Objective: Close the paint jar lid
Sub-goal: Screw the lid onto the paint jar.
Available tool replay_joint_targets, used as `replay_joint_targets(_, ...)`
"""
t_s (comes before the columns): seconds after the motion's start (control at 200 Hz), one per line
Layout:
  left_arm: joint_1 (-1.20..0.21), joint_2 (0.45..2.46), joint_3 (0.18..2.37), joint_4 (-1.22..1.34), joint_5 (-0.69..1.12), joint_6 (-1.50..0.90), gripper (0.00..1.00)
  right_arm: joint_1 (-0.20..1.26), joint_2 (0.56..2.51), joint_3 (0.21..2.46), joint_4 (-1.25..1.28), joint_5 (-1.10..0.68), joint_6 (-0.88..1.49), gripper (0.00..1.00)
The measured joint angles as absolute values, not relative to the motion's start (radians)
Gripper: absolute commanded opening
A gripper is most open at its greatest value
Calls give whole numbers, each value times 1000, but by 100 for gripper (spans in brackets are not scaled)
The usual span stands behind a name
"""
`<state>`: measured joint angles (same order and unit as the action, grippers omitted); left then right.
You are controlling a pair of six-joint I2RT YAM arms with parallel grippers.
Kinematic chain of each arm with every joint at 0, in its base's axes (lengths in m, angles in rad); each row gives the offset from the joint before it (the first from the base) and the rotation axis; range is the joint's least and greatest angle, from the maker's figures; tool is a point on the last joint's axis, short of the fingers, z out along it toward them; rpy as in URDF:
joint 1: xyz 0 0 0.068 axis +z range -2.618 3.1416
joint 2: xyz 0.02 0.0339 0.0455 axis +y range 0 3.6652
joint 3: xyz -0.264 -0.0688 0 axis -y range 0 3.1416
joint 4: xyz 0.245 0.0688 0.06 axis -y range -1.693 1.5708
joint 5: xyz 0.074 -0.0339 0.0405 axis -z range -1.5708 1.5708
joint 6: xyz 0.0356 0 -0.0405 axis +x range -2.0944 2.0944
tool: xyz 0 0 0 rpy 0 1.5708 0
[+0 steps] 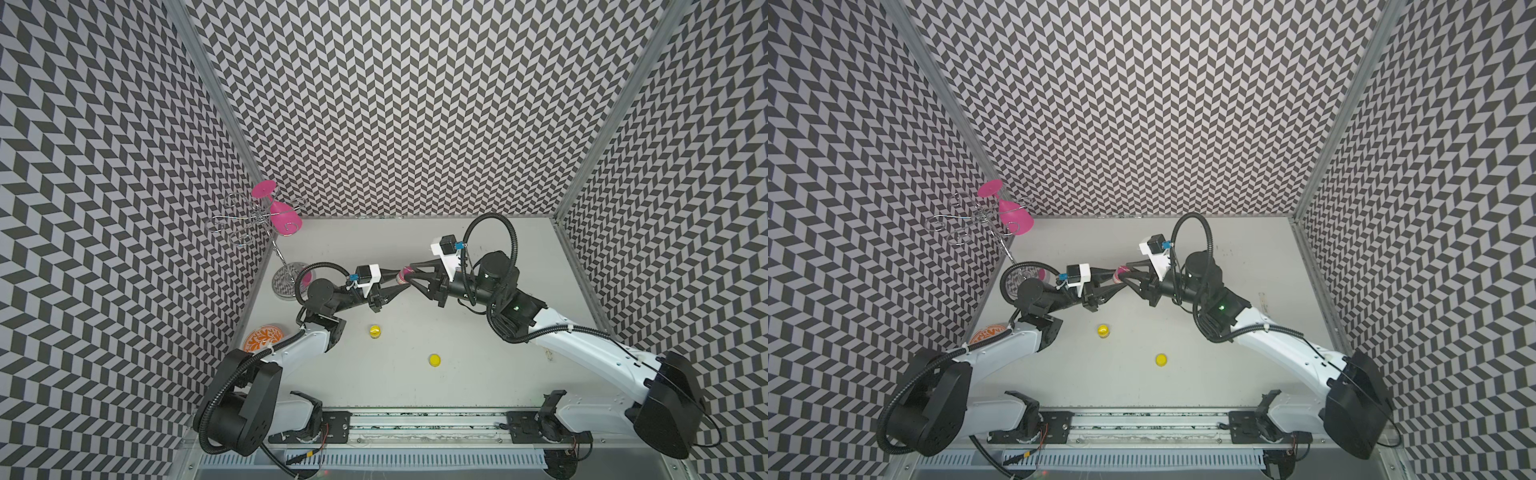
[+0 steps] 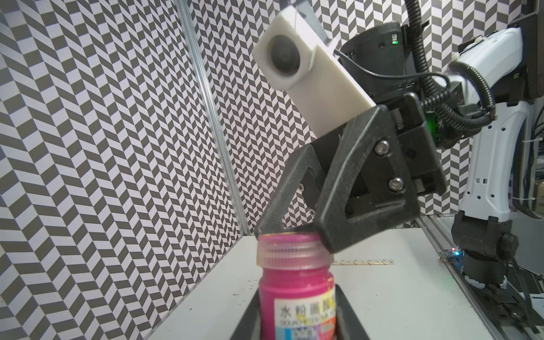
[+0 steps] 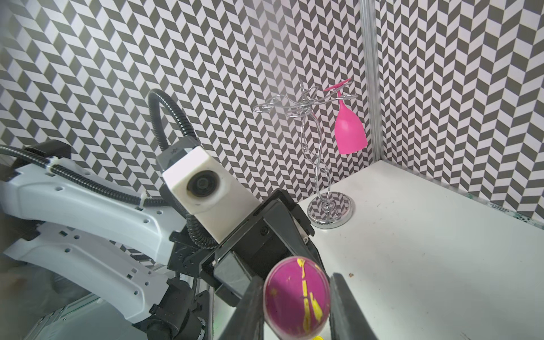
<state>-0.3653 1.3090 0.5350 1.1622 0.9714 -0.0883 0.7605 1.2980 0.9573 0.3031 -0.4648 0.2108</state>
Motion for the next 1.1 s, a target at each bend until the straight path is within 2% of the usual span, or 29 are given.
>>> replay_joint_targets(0.305, -357, 1309, 533, 1184, 966, -122, 29, 775, 1312, 957, 343, -456, 226, 23)
replay_joint_targets(0.536, -363, 1258, 533, 1100, 878, -82, 29, 786, 1336, 976, 365, -415, 237, 23)
replay_joint_targets(0.786, -451, 1179, 609, 842, 596, 146, 29, 787, 1361, 1010, 397, -303, 285, 21)
replay_joint_targets(1.102, -580, 1185, 610, 798, 132, 333, 29, 826, 1443, 1079, 379, -97, 385, 20)
